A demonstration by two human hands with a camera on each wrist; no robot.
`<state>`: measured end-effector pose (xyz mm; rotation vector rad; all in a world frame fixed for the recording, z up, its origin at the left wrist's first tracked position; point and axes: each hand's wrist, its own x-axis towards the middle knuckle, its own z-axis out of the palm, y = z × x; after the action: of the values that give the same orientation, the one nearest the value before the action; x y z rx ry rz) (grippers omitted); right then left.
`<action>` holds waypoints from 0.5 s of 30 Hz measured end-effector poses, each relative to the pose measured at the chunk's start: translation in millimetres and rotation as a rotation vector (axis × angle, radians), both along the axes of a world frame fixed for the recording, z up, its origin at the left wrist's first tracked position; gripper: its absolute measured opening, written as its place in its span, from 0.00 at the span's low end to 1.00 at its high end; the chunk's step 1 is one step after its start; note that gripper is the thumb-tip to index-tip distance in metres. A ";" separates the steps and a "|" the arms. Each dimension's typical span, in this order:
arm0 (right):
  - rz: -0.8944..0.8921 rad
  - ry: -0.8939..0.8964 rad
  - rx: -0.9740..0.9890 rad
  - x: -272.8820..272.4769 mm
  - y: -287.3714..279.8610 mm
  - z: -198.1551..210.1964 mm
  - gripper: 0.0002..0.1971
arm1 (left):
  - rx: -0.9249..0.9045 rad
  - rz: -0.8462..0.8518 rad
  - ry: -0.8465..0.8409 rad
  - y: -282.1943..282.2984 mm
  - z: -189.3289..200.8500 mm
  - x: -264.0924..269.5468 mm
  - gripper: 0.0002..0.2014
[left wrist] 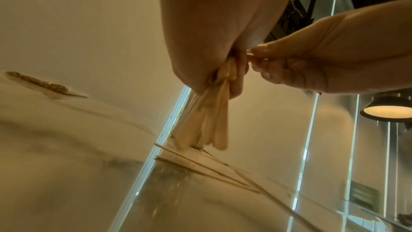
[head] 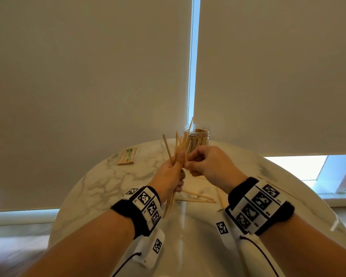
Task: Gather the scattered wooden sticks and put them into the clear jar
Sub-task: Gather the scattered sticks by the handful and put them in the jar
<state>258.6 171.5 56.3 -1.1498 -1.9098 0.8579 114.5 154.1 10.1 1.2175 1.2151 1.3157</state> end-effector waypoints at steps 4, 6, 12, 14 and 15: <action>-0.016 -0.047 0.034 -3.3 -12.3 -0.6 0.07 | 0.058 -0.056 0.017 -8.2 4.8 7.8 0.24; -0.018 -0.055 0.025 -3.0 -17.5 -3.7 0.08 | 0.066 -0.059 0.039 -11.6 4.3 6.7 0.21; 0.069 0.043 -0.191 1.5 -35.4 1.8 0.08 | 0.029 -0.031 0.140 -15.2 -0.3 0.6 0.22; -0.047 0.087 -0.144 -0.2 -36.5 10.9 0.19 | -0.021 -0.023 0.079 -16.0 6.2 4.1 0.21; -0.123 0.112 -0.091 -0.4 -33.9 14.4 0.26 | -0.046 -0.026 0.026 -17.3 9.8 7.3 0.20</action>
<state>258.2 137.7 70.7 -1.2330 -1.7062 0.9302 121.8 136.8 19.8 1.2174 1.2378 1.2495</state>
